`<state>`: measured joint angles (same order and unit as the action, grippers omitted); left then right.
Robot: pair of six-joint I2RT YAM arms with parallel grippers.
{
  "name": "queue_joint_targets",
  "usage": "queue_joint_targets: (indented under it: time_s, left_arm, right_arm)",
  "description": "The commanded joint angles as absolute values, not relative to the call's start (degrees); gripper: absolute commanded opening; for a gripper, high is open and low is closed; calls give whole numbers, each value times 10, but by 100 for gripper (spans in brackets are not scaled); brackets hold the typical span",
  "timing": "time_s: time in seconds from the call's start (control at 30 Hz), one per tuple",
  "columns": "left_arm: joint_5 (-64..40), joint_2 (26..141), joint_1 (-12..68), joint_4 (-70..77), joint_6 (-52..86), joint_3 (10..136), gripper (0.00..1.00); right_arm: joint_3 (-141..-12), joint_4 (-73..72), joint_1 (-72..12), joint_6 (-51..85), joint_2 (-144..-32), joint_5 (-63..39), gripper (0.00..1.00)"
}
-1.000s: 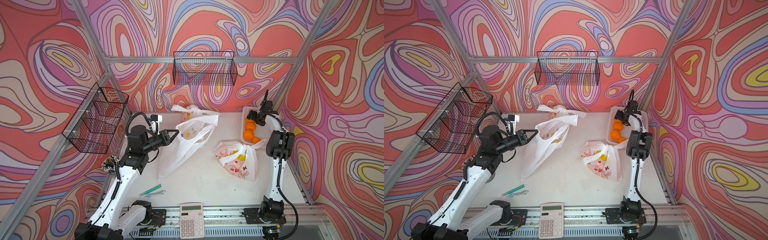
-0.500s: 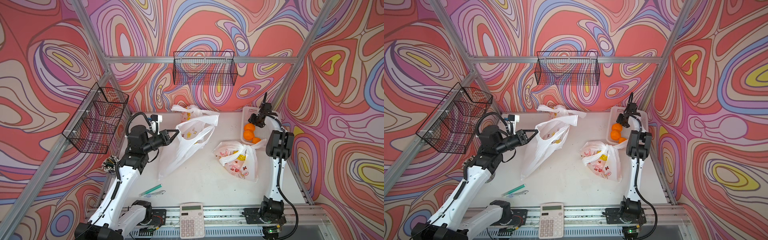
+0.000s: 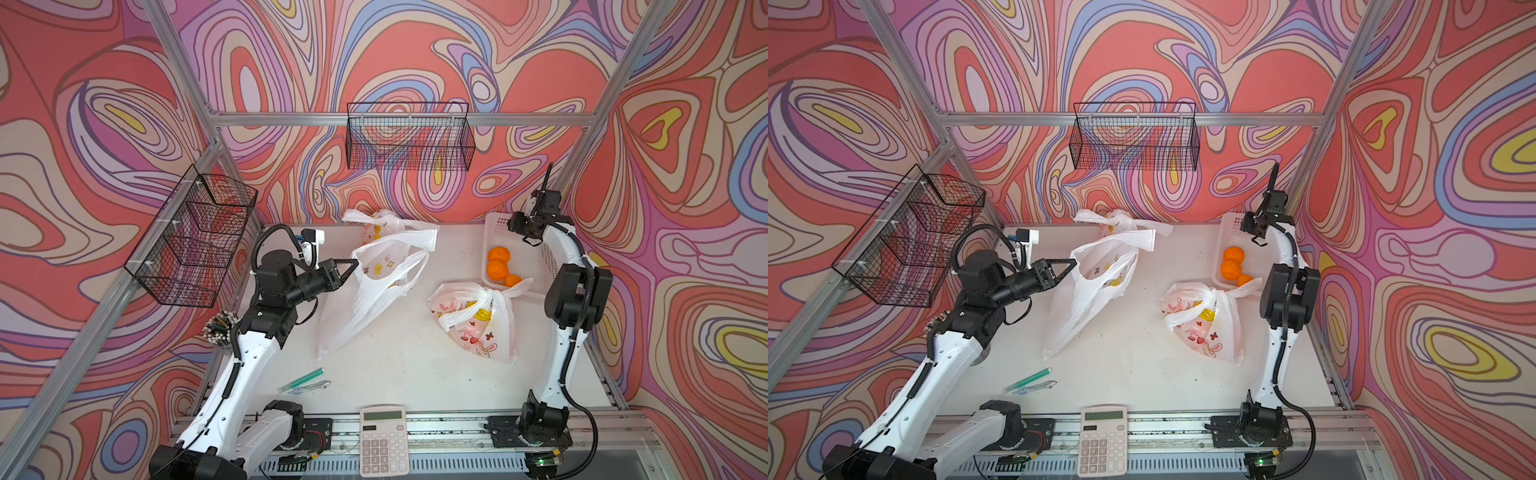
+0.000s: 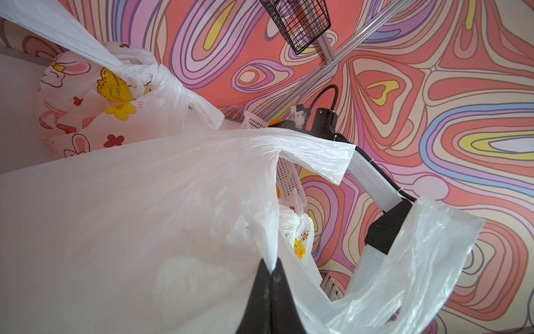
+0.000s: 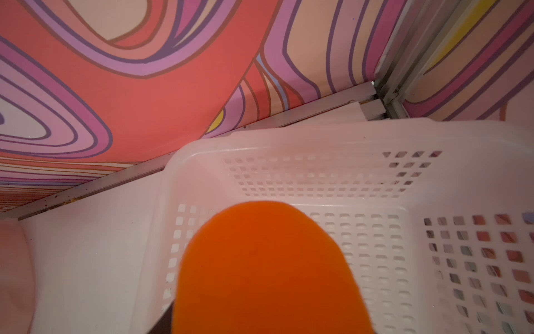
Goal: Place the oranges into plastic bags & tie knots
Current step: Pick up the orange from the basket, then place the orange in the plastic bag.
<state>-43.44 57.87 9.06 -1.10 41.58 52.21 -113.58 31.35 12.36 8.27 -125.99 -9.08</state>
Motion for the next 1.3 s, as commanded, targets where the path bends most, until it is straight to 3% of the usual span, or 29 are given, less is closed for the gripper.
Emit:
queue_joint_targets:
  time_s: [0.0, 0.3, 0.63, 0.77, 0.97, 1.27]
  left_arm:
    - [-438, 579, 90, 2, 414, 512, 0]
    - [-466, 620, 109, 53, 424, 507, 0]
    - [-466, 647, 145, 61, 404, 506, 0]
    - [-477, 653, 159, 66, 394, 505, 0]
    - [-492, 662, 183, 71, 379, 512, 0]
    - [-483, 666, 195, 80, 374, 510, 0]
  right_arm:
    - [-1057, 281, 125, 68, -1172, -113, 41]
    - [-715, 191, 79, 110, -847, -277, 40]
    - [-534, 91, -132, 208, -647, -323, 40]
    - [-524, 65, -211, 217, -647, -302, 39]
    - [-596, 50, -300, 192, -734, -264, 39]
    - [-673, 91, -345, 158, -841, -233, 40]
